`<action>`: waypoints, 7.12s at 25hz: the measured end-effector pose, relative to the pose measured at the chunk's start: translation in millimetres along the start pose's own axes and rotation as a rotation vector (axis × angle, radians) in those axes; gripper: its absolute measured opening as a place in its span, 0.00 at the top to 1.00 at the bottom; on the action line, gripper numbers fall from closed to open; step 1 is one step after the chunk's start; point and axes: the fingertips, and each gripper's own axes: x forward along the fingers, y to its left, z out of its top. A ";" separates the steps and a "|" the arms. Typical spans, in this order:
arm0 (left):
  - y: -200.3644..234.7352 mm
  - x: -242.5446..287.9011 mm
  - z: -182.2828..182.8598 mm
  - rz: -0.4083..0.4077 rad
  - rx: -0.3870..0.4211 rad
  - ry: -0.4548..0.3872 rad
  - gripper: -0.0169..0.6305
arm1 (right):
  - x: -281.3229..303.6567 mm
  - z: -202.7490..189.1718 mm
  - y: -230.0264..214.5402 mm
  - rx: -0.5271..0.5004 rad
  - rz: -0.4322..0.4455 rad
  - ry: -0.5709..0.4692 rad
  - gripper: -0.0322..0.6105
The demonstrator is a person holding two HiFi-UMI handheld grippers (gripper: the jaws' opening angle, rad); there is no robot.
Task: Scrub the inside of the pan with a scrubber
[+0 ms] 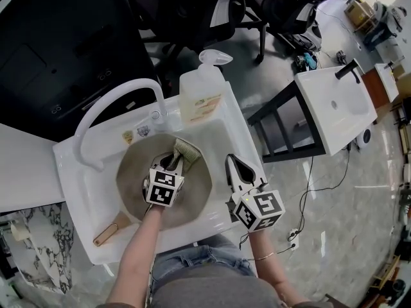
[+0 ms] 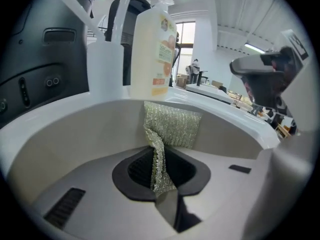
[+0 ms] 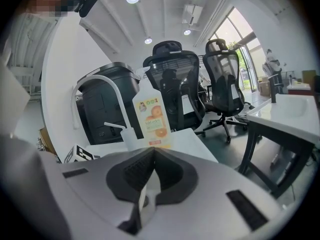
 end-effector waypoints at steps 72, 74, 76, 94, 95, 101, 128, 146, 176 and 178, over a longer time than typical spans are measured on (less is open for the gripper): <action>-86.2 -46.3 -38.9 -0.361 -0.454 0.248 0.88 | -62.4 -0.4 -10.5 0.035 -0.116 -0.041 0.93; -89.1 -41.8 -42.3 -0.364 -0.447 0.269 0.88 | -59.5 1.4 -10.8 0.035 -0.113 -0.040 0.93; -91.4 -39.3 -46.7 -0.372 -0.449 0.294 0.88 | -56.0 3.3 -9.9 0.034 -0.108 -0.038 0.93; -31.2 -35.6 -82.1 0.010 -0.143 0.430 0.87 | -22.2 15.2 8.5 0.002 -0.005 -0.023 0.93; -27.5 -37.2 -81.7 0.026 -0.132 0.433 0.87 | -21.0 15.8 9.4 0.000 -0.001 -0.023 0.93; 7.4 -48.2 -83.7 0.162 -0.048 0.450 0.87 | -16.8 17.1 13.6 -0.012 0.021 -0.018 0.93; 114.6 -127.1 -52.5 0.648 0.237 0.509 0.87 | -18.6 14.8 32.0 -0.047 0.083 0.000 0.93; 38.5 -149.7 -9.9 0.306 -0.093 0.133 0.87 | -42.3 11.7 44.6 -0.056 0.052 -0.018 0.93; -86.1 -88.0 -104.4 -0.315 -0.194 0.552 0.88 | -82.9 -7.7 15.6 0.035 -0.097 -0.034 0.93; -83.6 -89.9 -112.2 -0.298 -0.142 0.590 0.88 | -79.5 -6.5 16.9 0.034 -0.089 -0.031 0.93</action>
